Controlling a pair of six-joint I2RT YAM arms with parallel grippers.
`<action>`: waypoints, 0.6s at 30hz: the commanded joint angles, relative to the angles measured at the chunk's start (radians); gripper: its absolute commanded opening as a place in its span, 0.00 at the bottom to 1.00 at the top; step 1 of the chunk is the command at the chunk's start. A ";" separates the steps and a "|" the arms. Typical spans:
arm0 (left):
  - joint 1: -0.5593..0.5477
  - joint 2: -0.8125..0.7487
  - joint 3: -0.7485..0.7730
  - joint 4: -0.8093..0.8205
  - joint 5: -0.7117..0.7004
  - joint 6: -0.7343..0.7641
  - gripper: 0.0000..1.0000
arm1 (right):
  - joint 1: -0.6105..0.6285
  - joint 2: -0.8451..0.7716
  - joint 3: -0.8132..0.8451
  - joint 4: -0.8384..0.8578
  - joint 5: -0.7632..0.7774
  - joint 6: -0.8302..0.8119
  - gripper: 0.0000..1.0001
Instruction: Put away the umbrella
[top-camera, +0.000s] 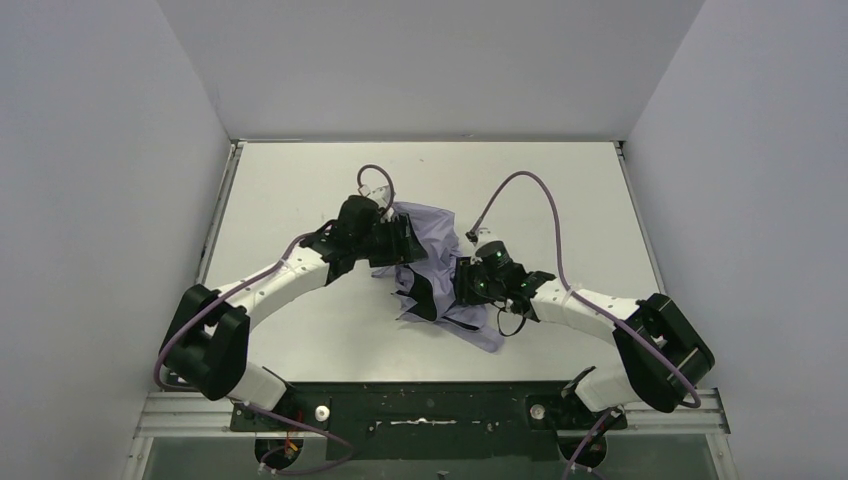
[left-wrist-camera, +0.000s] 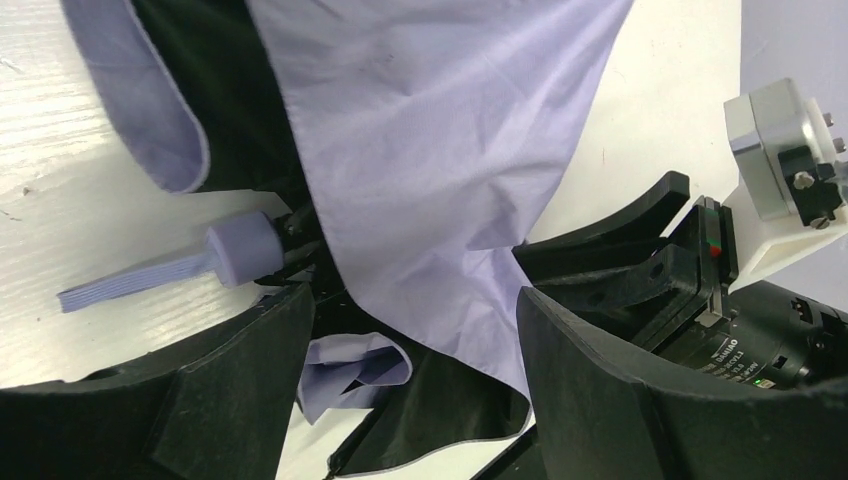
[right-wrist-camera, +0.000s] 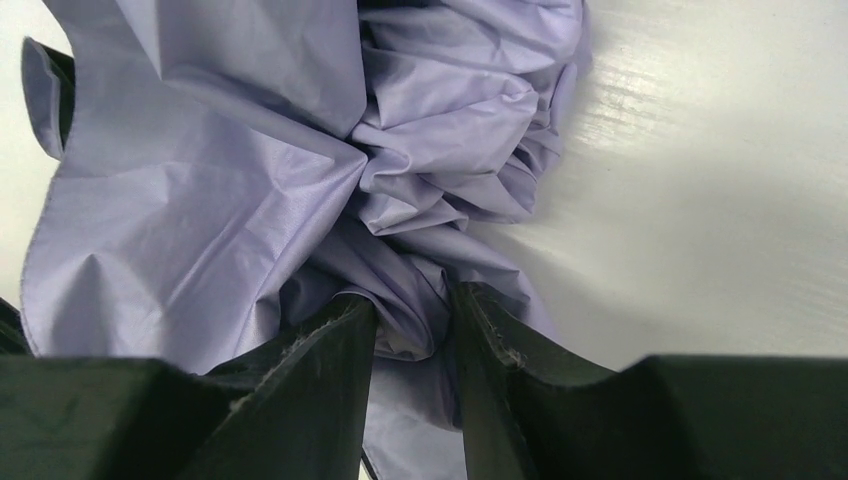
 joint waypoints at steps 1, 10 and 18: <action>-0.027 -0.031 0.001 0.049 -0.058 -0.007 0.72 | 0.009 -0.007 -0.006 0.083 0.040 0.039 0.34; -0.040 -0.013 -0.022 0.096 -0.113 -0.009 0.68 | 0.010 0.000 0.002 0.081 0.030 0.044 0.33; -0.040 0.038 -0.021 0.227 -0.075 -0.034 0.60 | 0.010 -0.011 0.000 0.068 0.031 0.044 0.33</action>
